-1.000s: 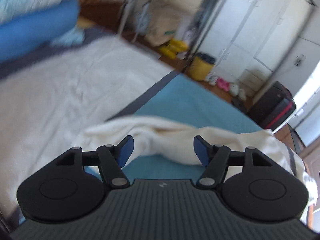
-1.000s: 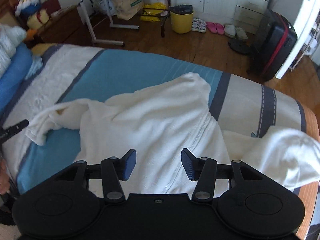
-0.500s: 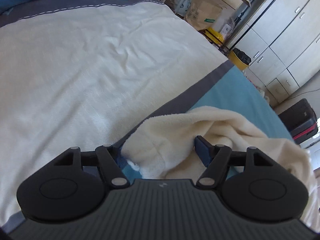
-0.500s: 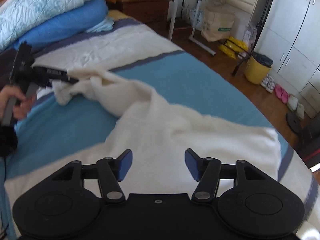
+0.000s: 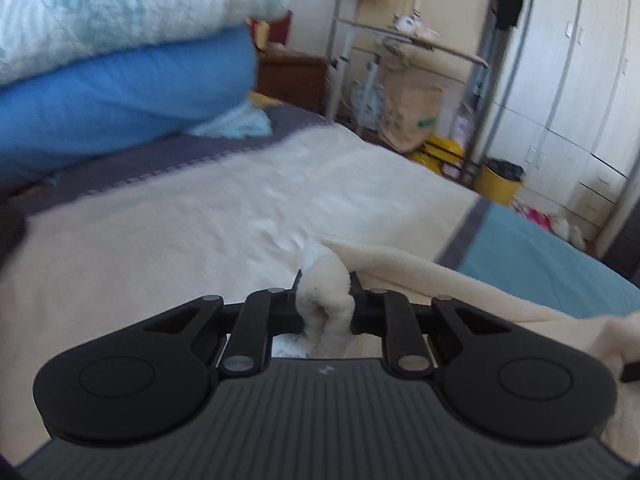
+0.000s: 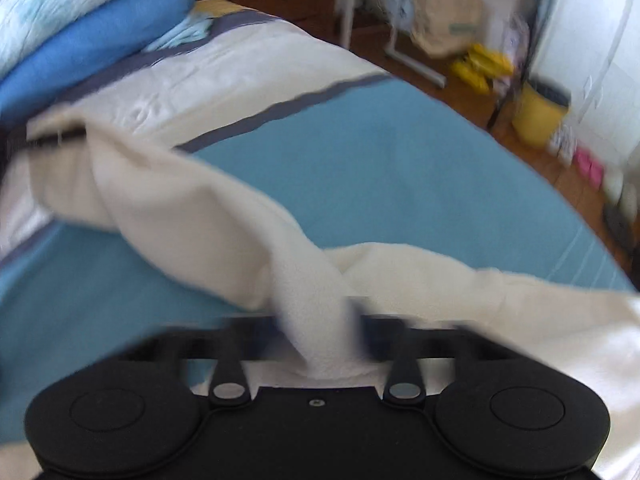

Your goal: Fold clothes

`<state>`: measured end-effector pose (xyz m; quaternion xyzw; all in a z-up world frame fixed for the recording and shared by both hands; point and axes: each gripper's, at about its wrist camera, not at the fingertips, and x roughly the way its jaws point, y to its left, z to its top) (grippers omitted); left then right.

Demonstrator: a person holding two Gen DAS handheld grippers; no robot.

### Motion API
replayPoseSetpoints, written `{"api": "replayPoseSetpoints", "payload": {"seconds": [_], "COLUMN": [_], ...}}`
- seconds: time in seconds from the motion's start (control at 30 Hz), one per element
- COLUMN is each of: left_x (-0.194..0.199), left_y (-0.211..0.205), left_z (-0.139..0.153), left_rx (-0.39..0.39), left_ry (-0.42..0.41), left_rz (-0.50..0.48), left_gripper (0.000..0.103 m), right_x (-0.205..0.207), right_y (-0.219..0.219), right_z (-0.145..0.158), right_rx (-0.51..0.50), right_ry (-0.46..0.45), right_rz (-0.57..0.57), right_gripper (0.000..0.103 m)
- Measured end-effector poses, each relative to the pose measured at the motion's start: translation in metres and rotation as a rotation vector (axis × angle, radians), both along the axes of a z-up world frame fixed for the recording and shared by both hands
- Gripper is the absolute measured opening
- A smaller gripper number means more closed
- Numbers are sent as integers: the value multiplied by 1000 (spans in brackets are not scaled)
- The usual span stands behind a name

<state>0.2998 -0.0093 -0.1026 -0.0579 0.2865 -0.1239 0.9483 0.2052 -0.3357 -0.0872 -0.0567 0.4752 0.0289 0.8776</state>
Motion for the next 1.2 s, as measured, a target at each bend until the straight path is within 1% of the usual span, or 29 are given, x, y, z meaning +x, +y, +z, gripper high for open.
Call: {"api": "replayPoseSetpoints", "payload": {"seconds": [0.03, 0.1, 0.13, 0.17, 0.2, 0.23, 0.27, 0.3, 0.37, 0.4, 0.43, 0.47, 0.5, 0.57, 0.6, 0.63, 0.67, 0.7, 0.73, 0.8, 0.83, 0.9, 0.93, 1.0, 1.07, 1.1, 1.17, 1.2], "left_x": [0, 1, -1, -2, -3, -3, -2, 1, 6, 7, 7, 6, 5, 3, 4, 5, 8, 11, 14, 15, 13, 7, 3, -5, -13, -17, -24, -26], "left_y": [8, 24, 33, 42, 48, 53, 57, 60, 63, 66, 68, 69, 70, 70, 70, 70, 71, 73, 77, 83, 85, 85, 83, 77, 68, 63, 54, 49], "left_z": [4, 14, 20, 25, 30, 31, 32, 29, 22, 19, 17, 18, 19, 21, 19, 18, 15, 12, 10, 7, 8, 11, 14, 21, 27, 30, 33, 34], "left_rx": [8, -15, -25, -25, -13, 1, 16, 45, 90, 94, 98, 103, 107, 119, 125, 129, 125, 119, 98, 57, 45, 16, -1, -16, 6, 19, 37, 36], "left_ry": [-22, -49, -69, -96, -119, -124, -126, -104, -62, -50, -39, -44, -49, -65, -62, -55, -25, 6, 43, 76, 72, 34, 7, -49, -95, -117, -145, -144], "left_rz": [29, 74, 107, 148, 189, 221, 252, 282, 325, 343, 361, 371, 382, 401, 405, 410, 422, 433, 446, 458, 464, 446, 434, 407, 383, 375, 354, 333], "left_gripper": [16, 16, 16, 16, 16, 16, 16, 16, 16, 16, 17, 17, 17, 17, 18, 23, 27, 34, 35, 35, 35, 36, 42, 44, 44, 46, 48, 49], "right_x": [-9, -26, -32, -38, -44, -49, -56, -62, -74, -80, -83, -84, -86, -90, -93, -96, -99, -102, -107, -118, -123, -133, -138, -148, -158, -163, -170, -175], "right_y": [10, 29, 37, 45, 53, 61, 71, 80, 91, 89, 82, 69, 56, 22, 2, -19, -42, -63, -78, -107, -121, -150, -164, -190, -177, -162, -132, -117], "right_z": [4, 20, 27, 33, 39, 44, 46, 48, 58, 66, 75, 85, 94, 111, 118, 124, 123, 121, 110, 88, 77, 55, 44, 22, 3, 0, -4, -6], "right_rx": [-32, -31, 4, 70, 136, 193, 193, 188, 111, 81, 61, 46, 31, 6, -4, -14, -20, -21, 25, 116, 162, 253, 299, 392, 487, 490, 444, 404], "right_ry": [-38, -84, -78, -51, -23, 4, 27, 46, 23, -1, -27, -52, -77, -121, -140, -157, -149, -140, -117, -70, -47, 1, 24, 70, 76, 65, 88, 102], "right_rz": [28, 88, 106, 125, 144, 162, 178, 194, 233, 241, 224, 173, 122, -2, -73, -144, -212, -276, -307, -370, -402, -464, -495, -553, -549, -501, -366, -306], "right_gripper": [16, 16, 17, 19, 23, 30, 38, 40, 40, 41, 45, 50, 52, 58, 59, 62, 63, 63, 63, 64, 66, 67, 68, 68, 69, 69, 68, 68]}}
